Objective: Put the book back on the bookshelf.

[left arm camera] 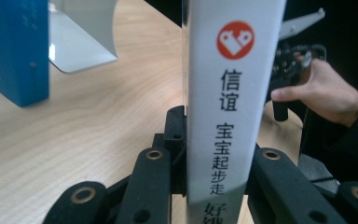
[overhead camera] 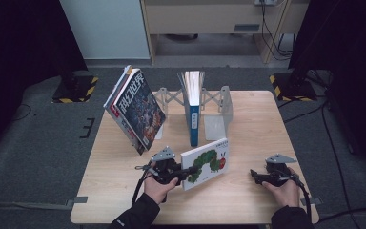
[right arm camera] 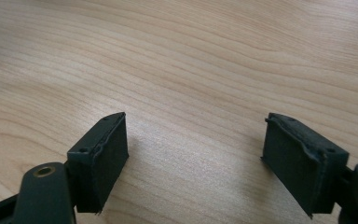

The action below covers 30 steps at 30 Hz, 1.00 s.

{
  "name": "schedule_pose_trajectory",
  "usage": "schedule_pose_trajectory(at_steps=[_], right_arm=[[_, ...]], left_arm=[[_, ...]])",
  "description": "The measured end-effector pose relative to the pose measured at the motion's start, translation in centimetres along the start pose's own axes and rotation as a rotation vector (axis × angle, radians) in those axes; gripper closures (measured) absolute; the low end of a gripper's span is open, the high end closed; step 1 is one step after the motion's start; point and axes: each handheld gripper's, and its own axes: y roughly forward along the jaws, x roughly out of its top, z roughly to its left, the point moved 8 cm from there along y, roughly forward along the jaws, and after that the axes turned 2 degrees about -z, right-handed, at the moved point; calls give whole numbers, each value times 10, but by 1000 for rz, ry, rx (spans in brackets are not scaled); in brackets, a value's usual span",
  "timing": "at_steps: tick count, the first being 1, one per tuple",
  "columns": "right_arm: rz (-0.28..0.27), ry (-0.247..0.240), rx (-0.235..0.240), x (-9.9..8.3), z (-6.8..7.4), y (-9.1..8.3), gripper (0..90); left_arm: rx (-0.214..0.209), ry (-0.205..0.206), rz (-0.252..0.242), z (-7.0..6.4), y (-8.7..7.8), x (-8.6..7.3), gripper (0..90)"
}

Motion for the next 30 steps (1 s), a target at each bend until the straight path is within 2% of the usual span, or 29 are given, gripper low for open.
schedule_pose_trajectory(at_steps=[7,9,16,20,30], right_arm=[[-19,12,-7,-2,-3,2,153],[-28,27,-11,-2,-2,3,135],[-32,27,-11,-2,-2,4,115],[-26,26,-2,-2,-2,4,97],[-27,22,-1,-2,-2,4,93]], left_arm=[[25,-6,-38,1,-7,12,747],[30,1,-39,0,-7,14,748],[44,16,-57,0,-6,28,747],[74,37,-72,1,-8,38,747],[136,40,-142,9,-4,64,747]])
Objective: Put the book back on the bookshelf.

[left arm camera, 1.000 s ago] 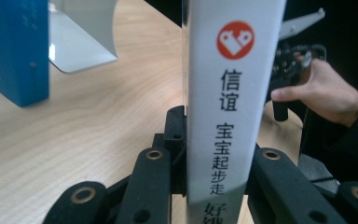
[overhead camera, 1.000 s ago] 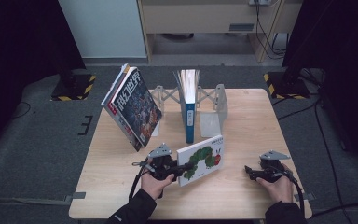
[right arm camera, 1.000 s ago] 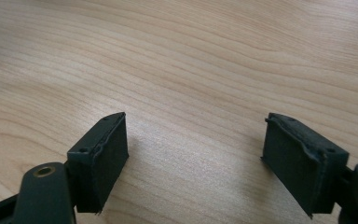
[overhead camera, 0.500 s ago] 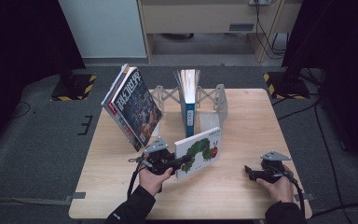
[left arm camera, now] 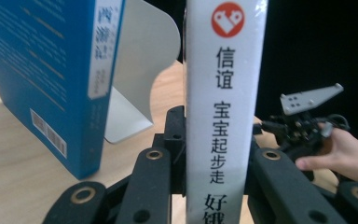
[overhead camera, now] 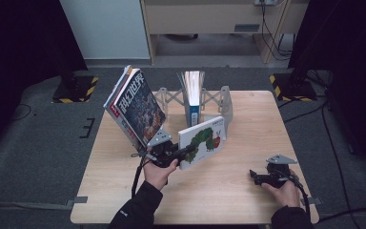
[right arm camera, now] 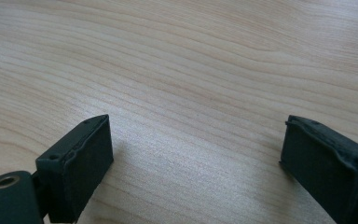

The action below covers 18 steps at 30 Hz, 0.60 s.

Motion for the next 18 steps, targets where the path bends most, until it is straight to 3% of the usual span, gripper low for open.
schedule_pose_trajectory(at_steps=[5,8,12,14,18], right_arm=[[0,0,0,0,0,0,93],[0,0,0,0,0,0,93],[0,0,0,0,0,0,93],[0,0,0,0,0,0,93],[0,0,0,0,0,0,93]], left_arm=[[44,20,-13,5,7,7,747],[56,13,-32,7,12,10,747],[74,33,-40,6,19,11,747],[80,7,-47,7,24,11,746],[105,3,-51,10,35,10,746]])
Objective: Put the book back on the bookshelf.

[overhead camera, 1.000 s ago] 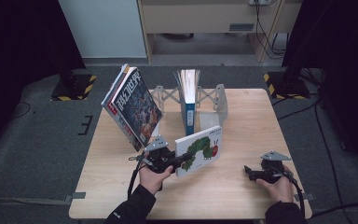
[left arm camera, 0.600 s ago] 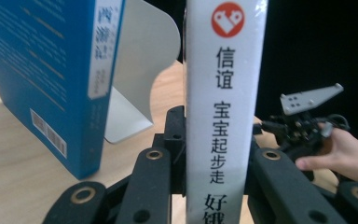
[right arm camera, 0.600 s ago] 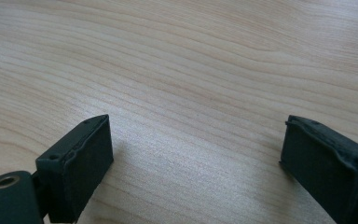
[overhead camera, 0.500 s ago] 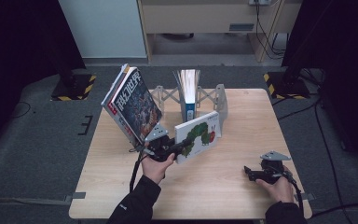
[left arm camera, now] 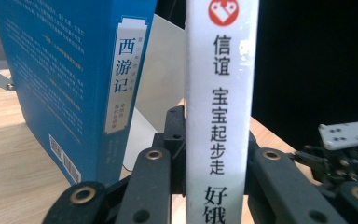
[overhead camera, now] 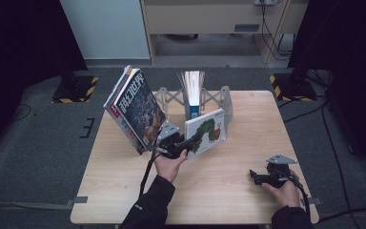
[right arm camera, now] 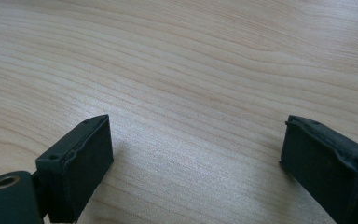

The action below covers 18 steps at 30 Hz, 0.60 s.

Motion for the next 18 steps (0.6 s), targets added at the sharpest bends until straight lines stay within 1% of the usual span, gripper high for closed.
schedule_pose_trajectory(at_steps=[3,5,7,10,12,14,18], right_arm=[[0,0,0,0,0,0,93],[0,-1,0,0,0,0,93],[0,-1,0,0,0,0,93],[0,0,0,0,0,0,93],[0,-1,0,0,0,0,93],[0,0,0,0,0,0,93],[0,-1,0,0,0,0,93]], left_arm=[[6,-1,-3,0,7,-2,746],[13,12,0,-1,11,-4,747],[30,31,2,-2,15,-6,747],[54,26,-10,-2,20,-6,747],[56,27,-15,-3,23,-6,747],[71,32,-25,-1,26,-5,747],[84,26,-29,-1,34,-4,747]])
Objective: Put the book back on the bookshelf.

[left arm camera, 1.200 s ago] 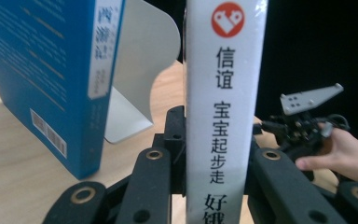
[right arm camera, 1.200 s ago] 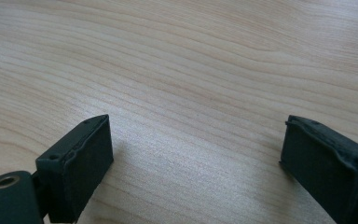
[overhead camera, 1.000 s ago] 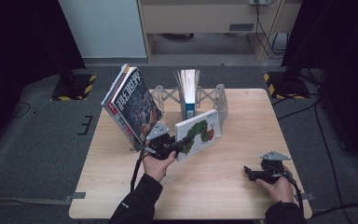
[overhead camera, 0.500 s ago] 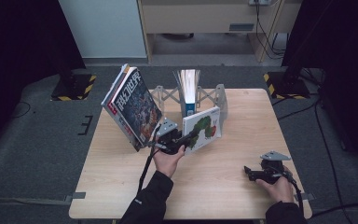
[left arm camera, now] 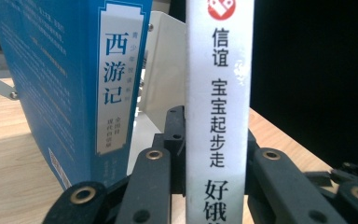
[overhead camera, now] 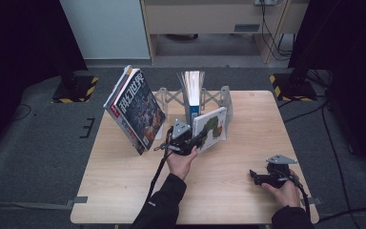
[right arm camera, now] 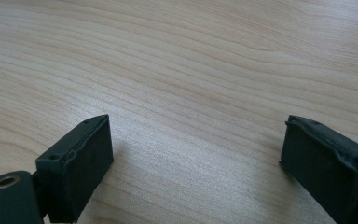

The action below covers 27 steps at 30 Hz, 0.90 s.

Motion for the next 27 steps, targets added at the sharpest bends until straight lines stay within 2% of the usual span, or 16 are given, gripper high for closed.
schedule_pose_trajectory(at_steps=[2,6,8,16,19,27], right_arm=[[0,1,0,0,0,0,93],[0,-2,0,0,0,0,93],[0,-2,0,0,0,0,93],[0,0,0,0,0,0,93],[-1,-2,0,0,0,0,92],[0,-2,1,0,0,0,91]], left_arm=[[1,2,2,0,4,-1,747],[36,19,2,-1,13,-5,747],[53,19,-1,-1,18,-7,747],[80,11,3,0,31,-15,746],[84,14,13,1,35,-19,746],[83,31,-8,0,40,-27,743]])
